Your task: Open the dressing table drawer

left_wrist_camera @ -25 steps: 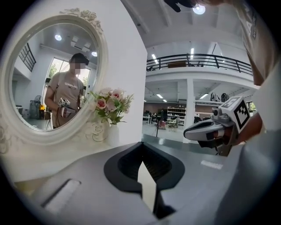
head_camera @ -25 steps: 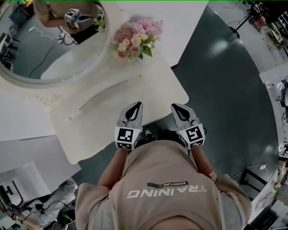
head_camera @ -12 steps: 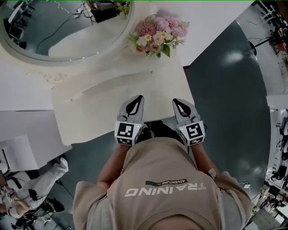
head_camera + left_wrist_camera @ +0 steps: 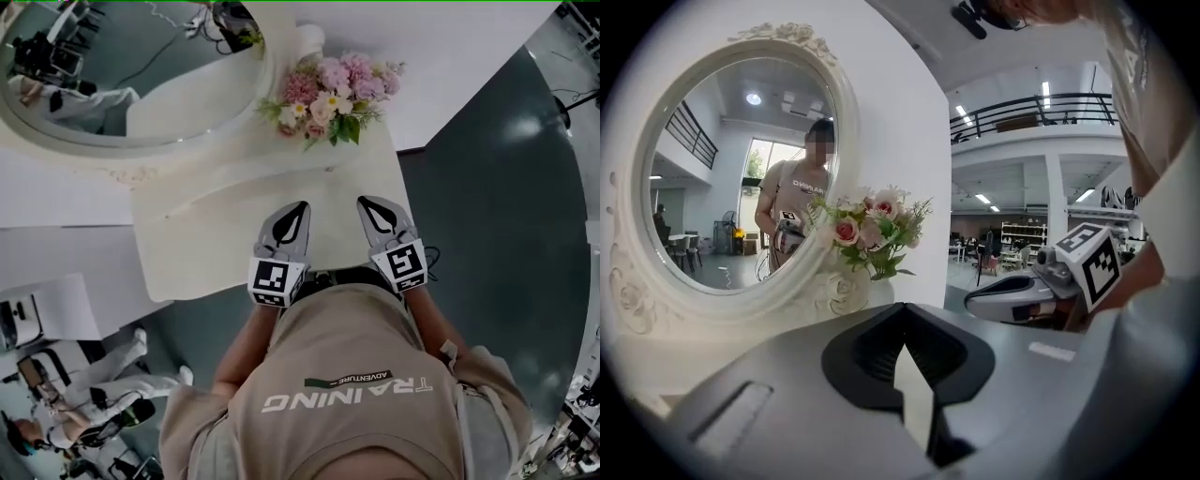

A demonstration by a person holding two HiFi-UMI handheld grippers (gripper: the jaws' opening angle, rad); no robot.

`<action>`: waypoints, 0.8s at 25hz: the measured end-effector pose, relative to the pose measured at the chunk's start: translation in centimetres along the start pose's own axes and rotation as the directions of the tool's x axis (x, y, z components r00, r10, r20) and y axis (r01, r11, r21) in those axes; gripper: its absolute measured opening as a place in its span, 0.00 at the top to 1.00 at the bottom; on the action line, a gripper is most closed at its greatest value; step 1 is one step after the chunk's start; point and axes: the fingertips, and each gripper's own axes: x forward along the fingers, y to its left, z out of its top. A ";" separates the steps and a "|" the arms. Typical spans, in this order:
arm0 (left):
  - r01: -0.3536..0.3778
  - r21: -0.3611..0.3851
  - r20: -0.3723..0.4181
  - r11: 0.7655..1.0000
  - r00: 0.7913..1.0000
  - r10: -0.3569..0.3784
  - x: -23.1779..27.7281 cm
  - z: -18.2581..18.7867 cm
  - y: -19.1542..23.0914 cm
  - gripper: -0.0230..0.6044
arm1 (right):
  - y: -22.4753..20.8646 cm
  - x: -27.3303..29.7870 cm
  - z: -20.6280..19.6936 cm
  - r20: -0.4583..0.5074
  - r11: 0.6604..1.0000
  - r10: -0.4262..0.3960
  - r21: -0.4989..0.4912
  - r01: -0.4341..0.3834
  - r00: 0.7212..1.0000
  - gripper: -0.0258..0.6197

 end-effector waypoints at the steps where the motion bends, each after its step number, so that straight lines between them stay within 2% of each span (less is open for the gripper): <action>1: -0.010 0.010 -0.003 1.000 1.000 0.010 0.2 0.1 0.1 0.93 | -0.3 0.5 0.1 0.005 1.000 0.009 0.001 -0.009 1.000 0.96; 3: -0.026 0.007 -0.014 1.000 1.000 0.027 0.6 0.2 0.4 0.93 | -1.0 1.3 0.1 0.007 1.000 0.021 -0.001 -0.021 1.000 0.96; 11: -0.111 -0.082 -0.029 0.990 0.994 0.109 0.8 0.2 2.6 0.93 | -1.6 3.7 -0.6 -0.037 0.997 0.072 -0.005 -0.072 0.997 0.96; 16: -0.094 -0.103 -0.010 0.990 0.996 0.093 0.7 0.2 3.2 0.93 | -1.2 4.8 -0.1 -0.050 0.998 0.061 -0.009 -0.061 0.997 0.96; 20: -0.071 -0.096 0.014 0.993 0.997 0.073 0.3 0.7 4.0 0.93 | -1.5 5.2 -0.4 -0.065 1.000 -0.001 0.028 0.003 0.998 0.96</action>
